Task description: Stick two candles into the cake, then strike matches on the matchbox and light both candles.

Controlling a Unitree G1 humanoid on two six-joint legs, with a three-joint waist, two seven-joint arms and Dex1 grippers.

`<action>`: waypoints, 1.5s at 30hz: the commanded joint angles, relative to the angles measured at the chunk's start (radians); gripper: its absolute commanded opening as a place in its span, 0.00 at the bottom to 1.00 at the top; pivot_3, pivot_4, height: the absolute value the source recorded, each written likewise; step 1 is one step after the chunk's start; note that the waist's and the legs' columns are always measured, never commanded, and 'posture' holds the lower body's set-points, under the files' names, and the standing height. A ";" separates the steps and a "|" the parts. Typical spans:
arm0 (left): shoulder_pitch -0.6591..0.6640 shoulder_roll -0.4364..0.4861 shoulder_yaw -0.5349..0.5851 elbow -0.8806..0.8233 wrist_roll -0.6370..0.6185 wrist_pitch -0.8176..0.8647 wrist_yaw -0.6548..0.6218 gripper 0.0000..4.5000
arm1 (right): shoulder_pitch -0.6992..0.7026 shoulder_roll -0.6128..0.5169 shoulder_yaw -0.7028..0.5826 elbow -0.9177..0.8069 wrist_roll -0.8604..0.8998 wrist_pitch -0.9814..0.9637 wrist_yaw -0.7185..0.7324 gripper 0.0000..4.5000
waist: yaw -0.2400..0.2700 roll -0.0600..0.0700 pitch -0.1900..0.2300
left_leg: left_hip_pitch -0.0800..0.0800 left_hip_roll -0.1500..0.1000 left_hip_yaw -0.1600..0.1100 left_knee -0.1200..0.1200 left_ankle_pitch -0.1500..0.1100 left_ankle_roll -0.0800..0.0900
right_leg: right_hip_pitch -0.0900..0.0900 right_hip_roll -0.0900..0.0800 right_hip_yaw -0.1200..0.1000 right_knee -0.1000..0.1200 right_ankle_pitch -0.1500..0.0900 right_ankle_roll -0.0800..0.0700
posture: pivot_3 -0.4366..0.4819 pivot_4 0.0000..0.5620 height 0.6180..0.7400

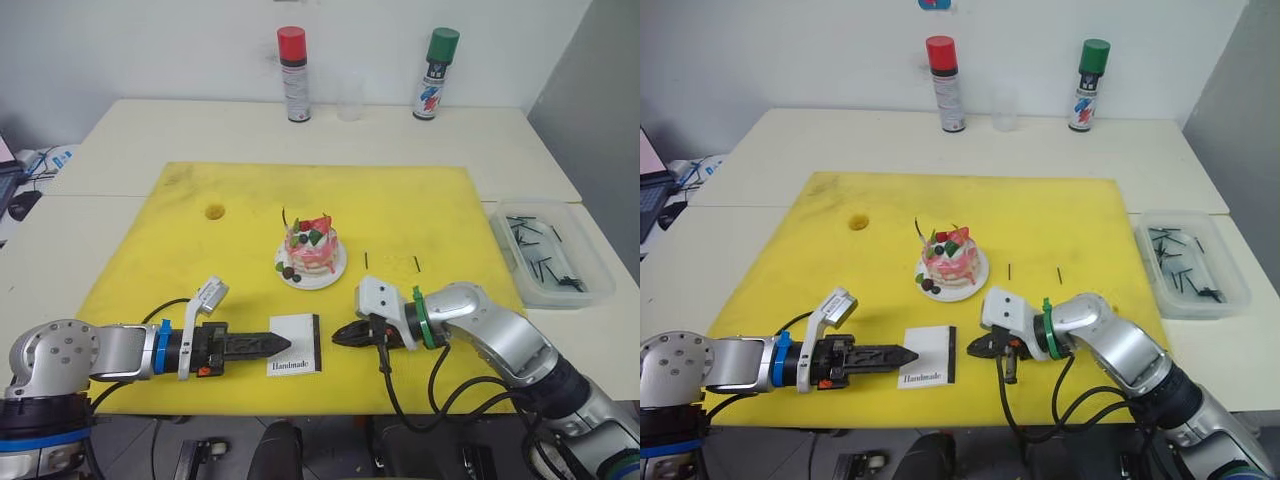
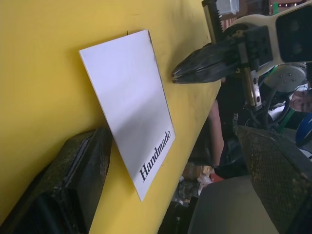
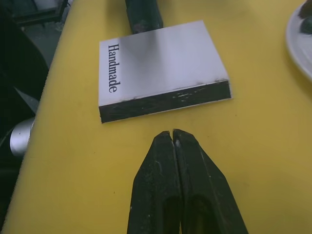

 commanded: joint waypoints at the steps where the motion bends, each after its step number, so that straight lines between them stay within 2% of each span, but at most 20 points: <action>1: 0.008 -0.032 0.014 0.015 -0.026 0.004 0.065 1.00 | -0.029 0.028 0.025 0.025 -0.027 -0.032 0.020 0.01 | -0.001 0.000 0.000 | 0.000 0.000 0.000 0.001 0.000 0.000 | 0.000 0.000 0.000 0.000 0.000 0.001 | 0.48 0.27 1.00; 12: 0.046 -0.125 0.028 0.010 -0.075 0.001 0.203 1.00 | -0.071 0.136 0.044 0.083 -0.070 -0.085 0.028 0.01 | 0.003 0.000 -0.001 | 0.000 -0.001 0.000 0.007 0.000 0.000 | 0.003 -0.001 0.002 0.000 0.002 0.003 | 0.48 0.27 1.00; 24: 0.081 -0.152 0.000 -0.015 -0.099 -0.034 0.289 1.00 | -0.071 0.134 0.038 0.086 -0.091 -0.103 0.036 0.01 | 0.005 0.002 -0.003 | 0.001 -0.002 0.000 0.007 0.000 0.000 | 0.004 -0.001 0.002 -0.001 0.002 0.003 | 0.48 0.27 1.00; 32: 0.069 -0.132 -0.007 0.021 -0.104 -0.032 0.279 1.00 | -0.079 0.073 0.027 0.084 -0.126 -0.094 0.039 0.01 | 0.005 0.003 -0.004 | 0.003 -0.003 0.000 0.006 0.000 0.000 | 0.006 -0.002 0.002 -0.001 0.000 0.000 | 0.48 0.27 1.00; 45: 0.083 -0.134 -0.031 0.054 -0.058 -0.037 0.258 1.00 | -0.067 0.147 0.049 0.105 -0.158 -0.115 0.034 0.01 | 0.003 0.012 -0.011 | 0.004 -0.003 0.000 0.006 0.000 0.000 | 0.006 -0.002 0.002 -0.002 0.000 0.000 | 0.48 0.27 1.00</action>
